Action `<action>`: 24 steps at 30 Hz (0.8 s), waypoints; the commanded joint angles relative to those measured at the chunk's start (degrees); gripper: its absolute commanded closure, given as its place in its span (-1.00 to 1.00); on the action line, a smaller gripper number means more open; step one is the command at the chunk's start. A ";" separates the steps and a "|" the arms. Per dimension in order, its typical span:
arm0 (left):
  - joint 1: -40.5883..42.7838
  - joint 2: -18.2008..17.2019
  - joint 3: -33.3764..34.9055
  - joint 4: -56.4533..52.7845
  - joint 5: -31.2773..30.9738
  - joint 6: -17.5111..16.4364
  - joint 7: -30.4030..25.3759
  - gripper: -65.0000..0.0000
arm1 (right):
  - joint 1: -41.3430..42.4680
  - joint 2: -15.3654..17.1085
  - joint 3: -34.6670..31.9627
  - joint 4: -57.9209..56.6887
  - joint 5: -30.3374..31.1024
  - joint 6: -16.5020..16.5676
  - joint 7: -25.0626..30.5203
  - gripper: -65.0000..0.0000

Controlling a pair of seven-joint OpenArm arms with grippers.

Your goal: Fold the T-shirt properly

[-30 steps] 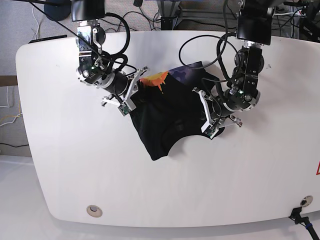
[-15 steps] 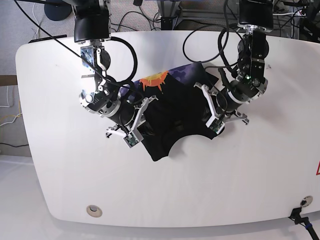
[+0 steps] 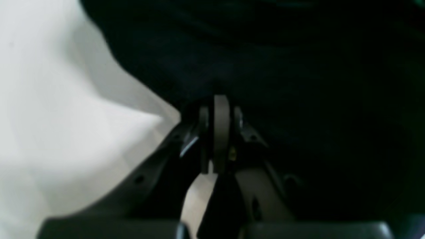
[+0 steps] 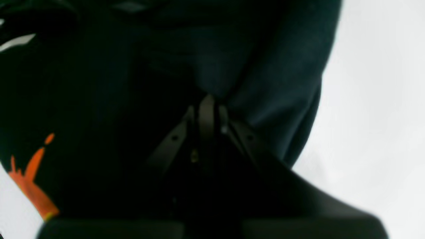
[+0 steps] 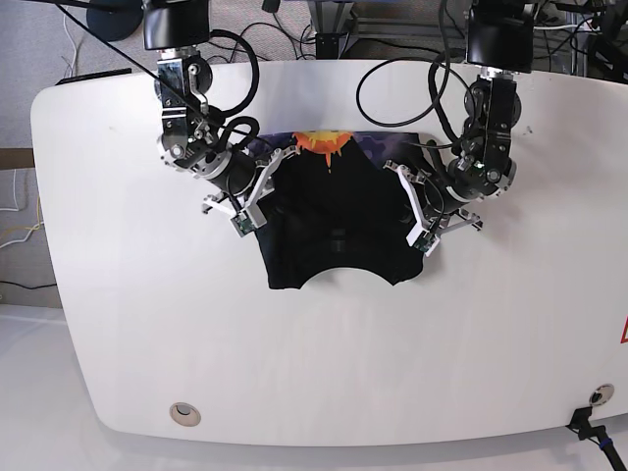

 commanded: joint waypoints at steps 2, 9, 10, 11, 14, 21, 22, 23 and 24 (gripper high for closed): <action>-1.98 -0.25 -0.03 0.13 -0.46 0.10 -0.95 0.99 | -0.51 -0.02 0.02 3.99 0.80 0.30 1.28 1.00; 1.19 -1.66 -1.52 11.74 -0.55 0.10 -1.04 0.99 | 1.07 0.15 0.02 9.26 0.63 -0.14 1.02 1.00; 1.89 -1.57 -2.58 13.85 -0.55 0.10 -1.22 0.99 | 1.16 0.42 0.02 11.02 0.63 -1.72 1.10 1.00; 2.68 -1.57 -3.72 15.69 -0.55 0.19 -2.01 0.99 | 1.16 1.03 0.02 12.69 0.63 -3.92 1.28 1.00; 6.02 -1.57 -6.44 18.15 -0.38 0.37 -11.94 0.99 | 1.07 1.73 0.02 16.56 0.63 -10.77 3.48 1.00; 13.41 0.19 -12.77 14.46 -0.20 5.55 -37.52 0.99 | -6.75 2.09 0.02 16.91 -8.08 -20.53 19.83 1.00; 15.08 0.10 -12.77 14.55 -0.20 7.22 -39.28 0.99 | -9.12 2.09 0.11 17.79 -8.87 -21.06 20.97 1.00; 16.66 0.10 -12.77 15.16 -0.20 8.10 -39.99 0.99 | -11.50 2.09 0.64 18.67 -8.87 -21.59 21.94 1.00; 18.59 0.10 -12.77 15.96 -0.20 8.37 -40.25 0.99 | -14.49 2.09 1.78 19.72 -8.52 -21.76 22.82 1.00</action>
